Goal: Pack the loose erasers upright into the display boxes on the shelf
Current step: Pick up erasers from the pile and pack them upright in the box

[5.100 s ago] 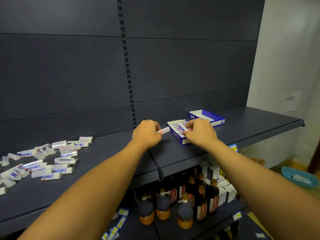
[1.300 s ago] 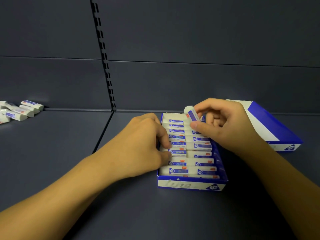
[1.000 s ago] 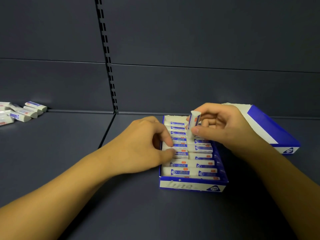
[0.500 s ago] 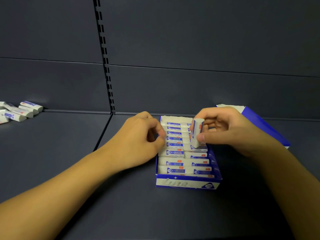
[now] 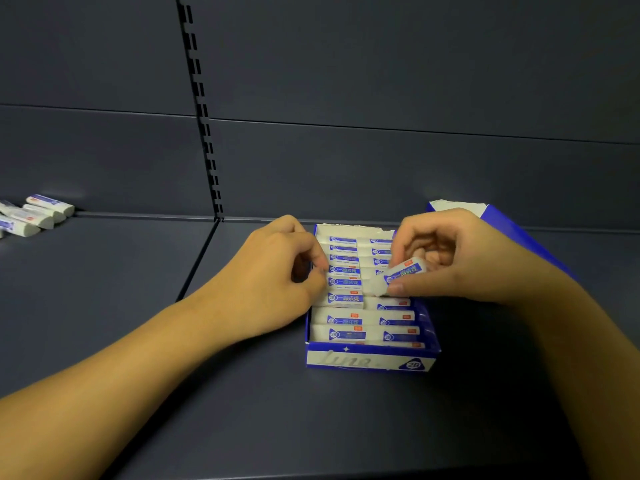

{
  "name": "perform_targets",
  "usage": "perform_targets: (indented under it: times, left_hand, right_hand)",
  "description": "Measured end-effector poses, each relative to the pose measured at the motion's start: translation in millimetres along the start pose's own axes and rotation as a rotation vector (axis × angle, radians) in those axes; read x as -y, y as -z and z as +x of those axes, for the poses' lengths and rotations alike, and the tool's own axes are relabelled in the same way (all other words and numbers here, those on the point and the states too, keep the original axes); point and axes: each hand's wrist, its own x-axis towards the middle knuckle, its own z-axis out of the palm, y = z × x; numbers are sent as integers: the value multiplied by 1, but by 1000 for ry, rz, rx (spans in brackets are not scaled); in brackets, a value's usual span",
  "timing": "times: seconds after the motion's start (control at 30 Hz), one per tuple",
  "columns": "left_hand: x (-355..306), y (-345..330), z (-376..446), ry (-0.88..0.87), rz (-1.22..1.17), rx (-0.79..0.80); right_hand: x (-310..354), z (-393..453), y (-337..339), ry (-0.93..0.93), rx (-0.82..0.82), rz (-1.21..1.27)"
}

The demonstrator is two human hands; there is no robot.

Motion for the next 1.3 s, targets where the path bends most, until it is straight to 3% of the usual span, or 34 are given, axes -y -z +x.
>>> perform_targets:
  times: [0.83, 1.3]
  left_hand:
    - [-3, -1, -2, 1, -10, 1]
    - [-3, -2, -2, -2, -21, -1]
  right_hand:
    - [1, 8, -17, 112, -84, -369]
    - [-1, 4, -14, 151, 44, -542]
